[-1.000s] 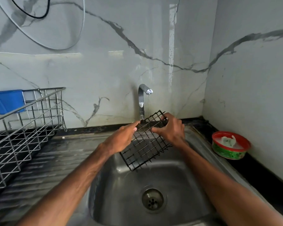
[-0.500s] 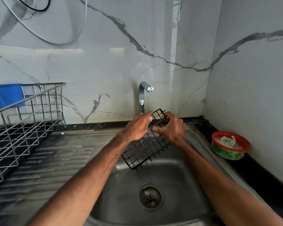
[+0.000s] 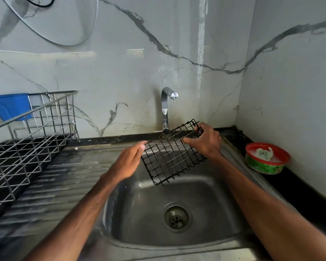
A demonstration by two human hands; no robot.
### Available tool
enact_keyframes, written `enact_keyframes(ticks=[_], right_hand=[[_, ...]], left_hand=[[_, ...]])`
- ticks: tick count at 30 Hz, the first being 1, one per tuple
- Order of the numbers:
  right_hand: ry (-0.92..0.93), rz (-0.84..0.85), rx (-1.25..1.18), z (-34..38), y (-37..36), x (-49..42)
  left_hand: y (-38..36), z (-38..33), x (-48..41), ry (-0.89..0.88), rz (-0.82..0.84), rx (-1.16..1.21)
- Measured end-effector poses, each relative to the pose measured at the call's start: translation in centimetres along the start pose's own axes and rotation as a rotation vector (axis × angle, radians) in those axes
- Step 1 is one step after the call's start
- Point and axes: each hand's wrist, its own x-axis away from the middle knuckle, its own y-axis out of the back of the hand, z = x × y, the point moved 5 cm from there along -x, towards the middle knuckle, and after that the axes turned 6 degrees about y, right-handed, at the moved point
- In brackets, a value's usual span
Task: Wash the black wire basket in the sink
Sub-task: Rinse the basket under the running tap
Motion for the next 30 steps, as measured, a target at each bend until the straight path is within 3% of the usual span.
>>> enact_keyframes(ticks=[3,12,17,30], right_hand=[[0.016,0.007,-0.021,-0.1,-0.2,0.0],[0.053,0.002,-0.050,-0.5,-0.4,-0.1],[0.079,0.055,-0.130,-0.7,-0.9,-0.3],[0.159,0.242,-0.343,0.2,-2.6,1.0]], left_hand=[[0.2,0.6,0.0,0.104,-0.082,0.080],[-0.7,1.4,0.4,0.269,0.031,0.271],[-0.2,2.1,-0.4,0.270,0.018,0.346],[-0.2,-0.9,-1.9,0.283,0.174,0.406]])
